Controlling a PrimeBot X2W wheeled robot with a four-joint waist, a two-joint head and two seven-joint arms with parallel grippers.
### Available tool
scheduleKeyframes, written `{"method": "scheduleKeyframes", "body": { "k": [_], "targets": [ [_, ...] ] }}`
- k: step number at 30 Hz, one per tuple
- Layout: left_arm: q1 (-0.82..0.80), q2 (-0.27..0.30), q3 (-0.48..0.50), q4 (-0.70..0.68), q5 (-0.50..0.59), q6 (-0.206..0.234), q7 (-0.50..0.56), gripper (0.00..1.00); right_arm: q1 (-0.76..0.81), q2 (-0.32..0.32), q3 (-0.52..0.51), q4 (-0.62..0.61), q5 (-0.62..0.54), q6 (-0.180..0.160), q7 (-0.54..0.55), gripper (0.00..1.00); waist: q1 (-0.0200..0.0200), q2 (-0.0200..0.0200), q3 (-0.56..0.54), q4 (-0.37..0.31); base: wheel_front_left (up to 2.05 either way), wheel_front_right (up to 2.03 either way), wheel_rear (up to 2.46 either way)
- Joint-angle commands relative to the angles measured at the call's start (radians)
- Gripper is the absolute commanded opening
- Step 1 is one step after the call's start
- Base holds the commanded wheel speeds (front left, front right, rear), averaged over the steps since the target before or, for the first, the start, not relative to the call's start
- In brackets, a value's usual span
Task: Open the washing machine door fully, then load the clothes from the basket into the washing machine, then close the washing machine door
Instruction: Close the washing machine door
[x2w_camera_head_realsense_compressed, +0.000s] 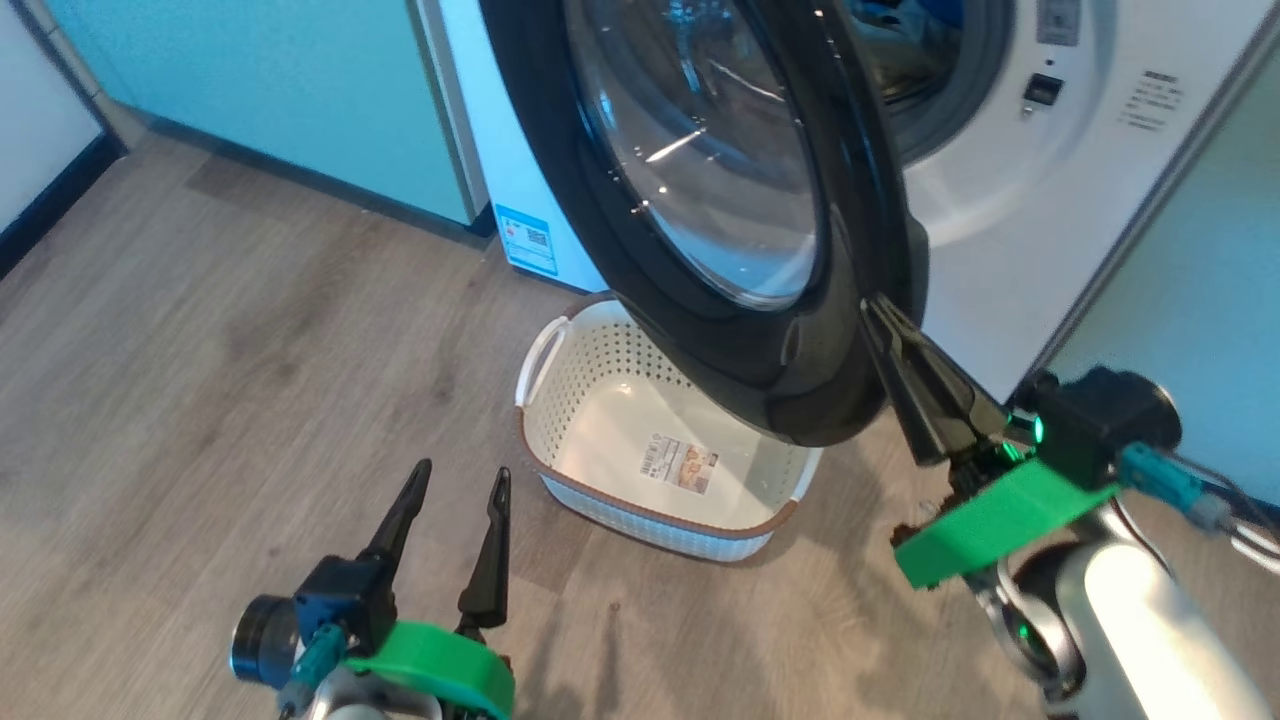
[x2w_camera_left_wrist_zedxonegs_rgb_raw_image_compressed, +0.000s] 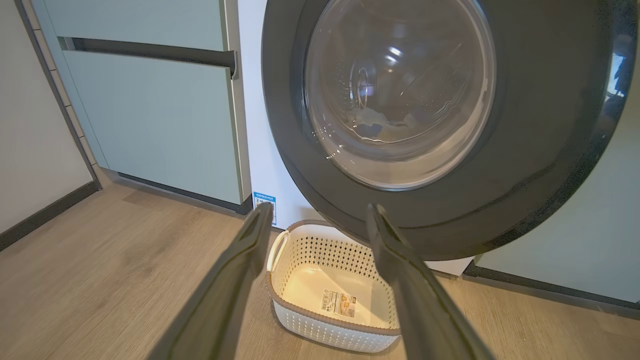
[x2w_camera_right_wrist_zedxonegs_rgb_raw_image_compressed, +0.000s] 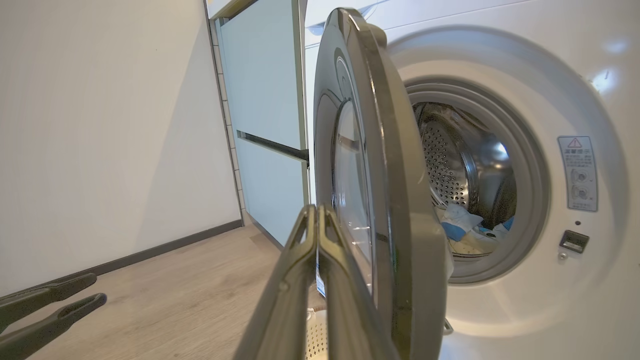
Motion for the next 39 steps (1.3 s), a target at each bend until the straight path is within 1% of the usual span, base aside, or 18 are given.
{"method": "scheduleKeyframes", "body": {
  "k": [1, 9, 17, 31, 39],
  "targets": [
    [-0.051, 0.008, 0.032, -0.025, 0.009, -0.002, -0.01, 1.0, -0.066, 0.011, 0.019, -0.003, 0.013, -0.003, -0.008, 0.0, 0.0, 0.0, -0.002, 0.014, 0.0, 0.0, 0.0],
    [-0.059, 0.001, 0.028, -0.012, 0.004, -0.006, -0.019, 1.0, -0.178, 0.028, 0.029, 0.135, 0.035, -0.003, -0.024, 0.0, 0.0, 0.0, -0.001, 0.038, 0.0, 0.0, 0.0],
    [-0.062, -0.006, 0.022, -0.003, 0.004, -0.007, -0.026, 1.0, -0.237, 0.035, 0.037, 0.221, 0.045, -0.003, -0.033, 0.0, 0.0, 0.0, 0.0, 0.043, 0.0, 0.0, 0.0],
    [-0.068, -0.009, 0.022, 0.001, 0.006, -0.005, -0.035, 1.0, -0.301, 0.027, 0.029, 0.312, 0.066, -0.003, -0.042, 0.0, 0.0, 0.0, 0.009, 0.038, 0.0, 0.0, 0.0],
    [-0.078, -0.009, 0.026, -0.005, 0.012, -0.001, -0.039, 1.0, -0.327, 0.003, -0.015, 0.333, 0.058, -0.003, -0.041, 0.0, 0.0, 0.0, 0.029, 0.029, 0.0, 0.0, 0.0]
  ]
}}
